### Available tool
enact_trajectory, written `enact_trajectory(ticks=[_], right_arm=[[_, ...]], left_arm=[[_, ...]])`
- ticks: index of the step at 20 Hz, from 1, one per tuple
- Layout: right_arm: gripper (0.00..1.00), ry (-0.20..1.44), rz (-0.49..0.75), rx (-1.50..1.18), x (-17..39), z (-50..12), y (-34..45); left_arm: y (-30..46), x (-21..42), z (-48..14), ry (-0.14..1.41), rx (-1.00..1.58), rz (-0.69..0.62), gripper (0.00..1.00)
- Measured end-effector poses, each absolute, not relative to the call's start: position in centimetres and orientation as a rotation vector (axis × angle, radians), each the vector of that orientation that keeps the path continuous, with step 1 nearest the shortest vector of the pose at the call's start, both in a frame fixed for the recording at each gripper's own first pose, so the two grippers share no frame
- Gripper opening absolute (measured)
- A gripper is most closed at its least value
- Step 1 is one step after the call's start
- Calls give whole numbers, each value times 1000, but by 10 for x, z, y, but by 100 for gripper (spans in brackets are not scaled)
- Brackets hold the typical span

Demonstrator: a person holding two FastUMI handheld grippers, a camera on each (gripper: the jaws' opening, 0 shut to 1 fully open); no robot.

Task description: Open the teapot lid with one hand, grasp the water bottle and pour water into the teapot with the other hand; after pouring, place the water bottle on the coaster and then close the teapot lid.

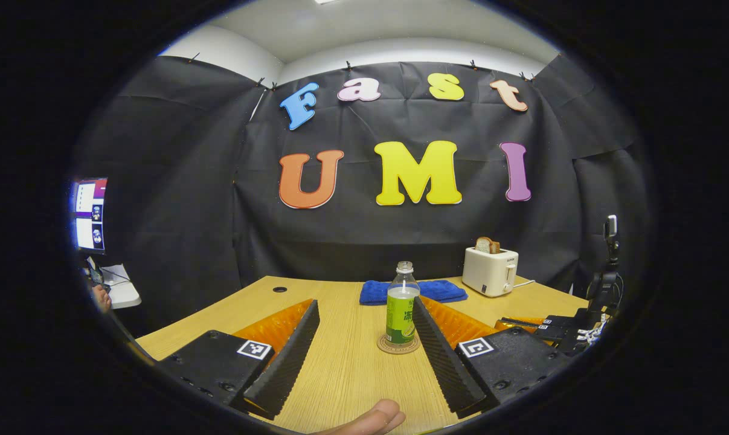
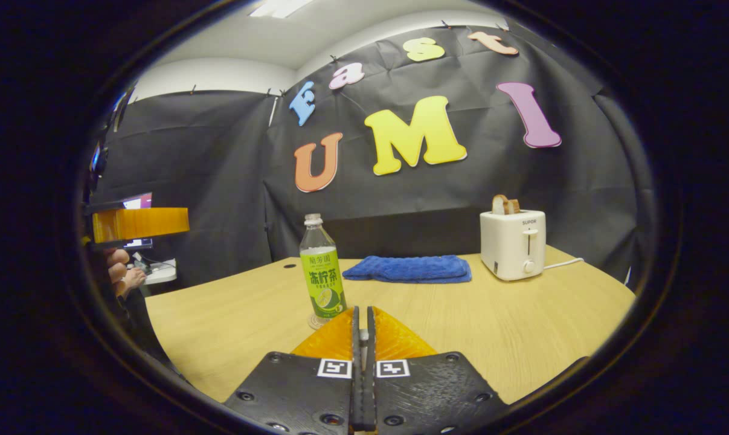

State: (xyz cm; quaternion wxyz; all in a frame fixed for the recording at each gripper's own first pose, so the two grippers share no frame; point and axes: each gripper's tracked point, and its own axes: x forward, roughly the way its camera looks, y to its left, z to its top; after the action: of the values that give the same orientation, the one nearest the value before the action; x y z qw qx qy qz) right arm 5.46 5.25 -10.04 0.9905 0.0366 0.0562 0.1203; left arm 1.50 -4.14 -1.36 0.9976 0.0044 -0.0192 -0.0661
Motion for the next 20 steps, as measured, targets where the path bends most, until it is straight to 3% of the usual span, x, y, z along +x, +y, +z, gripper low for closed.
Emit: enact_trajectory(ticks=[3,10,13,14,17,20], right_arm=[[0,181,199,56,63,-129,43],[2,200,183,39,60,-129,42],[9,222,190,38,61,-128,47],[28,226,188,33,60,-125,47],[50,195,147,15,56,-106,41],[97,153,143,-16,43,-77,42]], left_arm=[[-42,16,-22,-12,19,-138,96],[-51,18,-30,16,11,-164,97],[-51,18,-28,13,4,-166,96],[-51,17,-29,17,-2,-167,96],[-57,17,-29,20,-9,-183,96],[-59,20,-33,19,1,-191,97]])
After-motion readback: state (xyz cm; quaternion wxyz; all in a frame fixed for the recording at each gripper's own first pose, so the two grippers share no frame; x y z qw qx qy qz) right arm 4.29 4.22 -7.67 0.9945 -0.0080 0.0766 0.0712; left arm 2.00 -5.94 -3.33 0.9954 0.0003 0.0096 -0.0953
